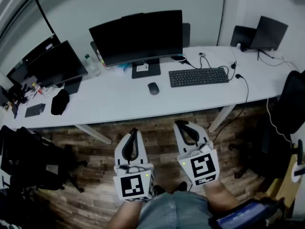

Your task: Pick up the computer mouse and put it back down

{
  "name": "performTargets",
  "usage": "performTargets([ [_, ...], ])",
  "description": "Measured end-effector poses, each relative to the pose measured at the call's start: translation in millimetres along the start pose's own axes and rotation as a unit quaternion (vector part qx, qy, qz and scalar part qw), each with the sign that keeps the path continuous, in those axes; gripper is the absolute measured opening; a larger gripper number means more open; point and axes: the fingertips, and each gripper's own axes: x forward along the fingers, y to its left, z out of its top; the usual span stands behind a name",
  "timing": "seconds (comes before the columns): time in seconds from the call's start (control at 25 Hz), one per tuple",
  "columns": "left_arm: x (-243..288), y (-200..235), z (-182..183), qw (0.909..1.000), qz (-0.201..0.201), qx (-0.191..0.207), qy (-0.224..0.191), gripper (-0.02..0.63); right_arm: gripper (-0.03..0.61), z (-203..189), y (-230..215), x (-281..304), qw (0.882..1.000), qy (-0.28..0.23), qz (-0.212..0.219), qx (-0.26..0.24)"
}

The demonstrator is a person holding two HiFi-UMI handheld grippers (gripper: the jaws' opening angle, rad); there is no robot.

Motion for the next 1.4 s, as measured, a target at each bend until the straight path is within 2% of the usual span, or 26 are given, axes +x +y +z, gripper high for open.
performTargets([
  [0.4,-4.2,-10.3,-0.9,1.0000,-0.001,0.002,0.002,0.008,0.012,-3.4,-7.6,-11.0,1.000,-0.001,-0.006,-0.003],
  [0.52,-5.2,-16.3,-3.2,1.0000,0.003,0.003,0.004,0.008,0.015,-4.3,-10.6,-15.7,1.000,-0.014,0.003,0.014],
  [0.56,-5.5,-18.2,-3.9,1.0000,0.005,0.003,0.005,0.008,0.060,-3.8,-10.9,-17.1,1.000,-0.019,0.010,0.020],
  [0.64,-6.0,-21.4,-6.2,0.9999,0.009,0.002,0.007,0.008,0.206,-3.6,-10.4,-18.2,0.999,-0.021,0.027,0.021],
  [0.8,-3.3,-21.6,-16.4,0.9997,0.015,0.000,0.019,0.008,0.212,-13.5,-11.7,-11.8,0.999,-0.010,0.032,0.018],
  [1.04,19.8,1.9,-26.5,0.9995,0.024,-0.006,0.020,0.008,0.209,-25.9,-11.1,18.7,0.999,0.003,0.034,0.013],
  [1.4,114.9,64.4,-58.2,0.9988,-0.001,-0.030,0.038,0.008,0.196,-35.2,-32.0,122.2,1.000,0.012,-0.001,0.011],
])
